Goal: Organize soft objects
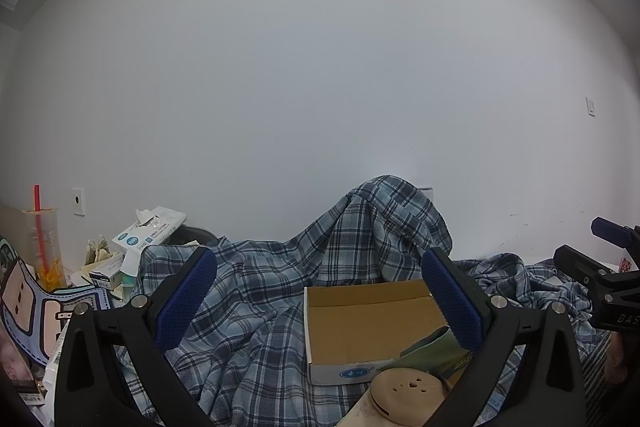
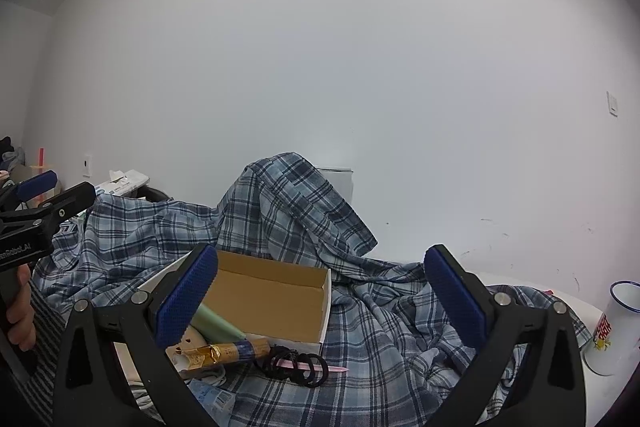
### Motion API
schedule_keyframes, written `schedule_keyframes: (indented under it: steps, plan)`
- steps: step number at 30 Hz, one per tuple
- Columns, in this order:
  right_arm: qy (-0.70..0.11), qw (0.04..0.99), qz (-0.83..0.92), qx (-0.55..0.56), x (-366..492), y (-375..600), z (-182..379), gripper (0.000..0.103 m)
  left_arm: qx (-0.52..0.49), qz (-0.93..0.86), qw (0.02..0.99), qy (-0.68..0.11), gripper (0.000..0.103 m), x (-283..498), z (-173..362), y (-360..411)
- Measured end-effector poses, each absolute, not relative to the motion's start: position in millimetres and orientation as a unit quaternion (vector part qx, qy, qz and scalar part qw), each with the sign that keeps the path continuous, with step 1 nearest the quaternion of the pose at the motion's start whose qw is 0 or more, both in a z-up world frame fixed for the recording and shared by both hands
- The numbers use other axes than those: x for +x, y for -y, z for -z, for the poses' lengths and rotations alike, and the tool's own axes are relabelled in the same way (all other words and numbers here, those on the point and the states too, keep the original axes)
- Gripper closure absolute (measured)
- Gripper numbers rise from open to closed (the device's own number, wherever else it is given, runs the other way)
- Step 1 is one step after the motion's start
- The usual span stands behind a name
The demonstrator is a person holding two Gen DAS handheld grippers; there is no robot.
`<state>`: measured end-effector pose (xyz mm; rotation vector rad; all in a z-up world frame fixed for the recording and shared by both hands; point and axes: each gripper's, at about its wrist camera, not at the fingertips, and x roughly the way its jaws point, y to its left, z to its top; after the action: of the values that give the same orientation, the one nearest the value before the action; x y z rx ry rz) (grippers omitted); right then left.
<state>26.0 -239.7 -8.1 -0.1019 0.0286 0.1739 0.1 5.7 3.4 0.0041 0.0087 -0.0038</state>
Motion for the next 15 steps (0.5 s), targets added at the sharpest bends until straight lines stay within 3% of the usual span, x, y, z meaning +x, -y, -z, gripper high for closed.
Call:
schedule_keyframes:
  steps: [15]
  plan:
    - [-0.014,0.995,-0.088,-0.051,25.7,238.5,9.4,0.0,0.003,0.001,1.0,-0.005,0.0,0.4,-3.3,-4.5]
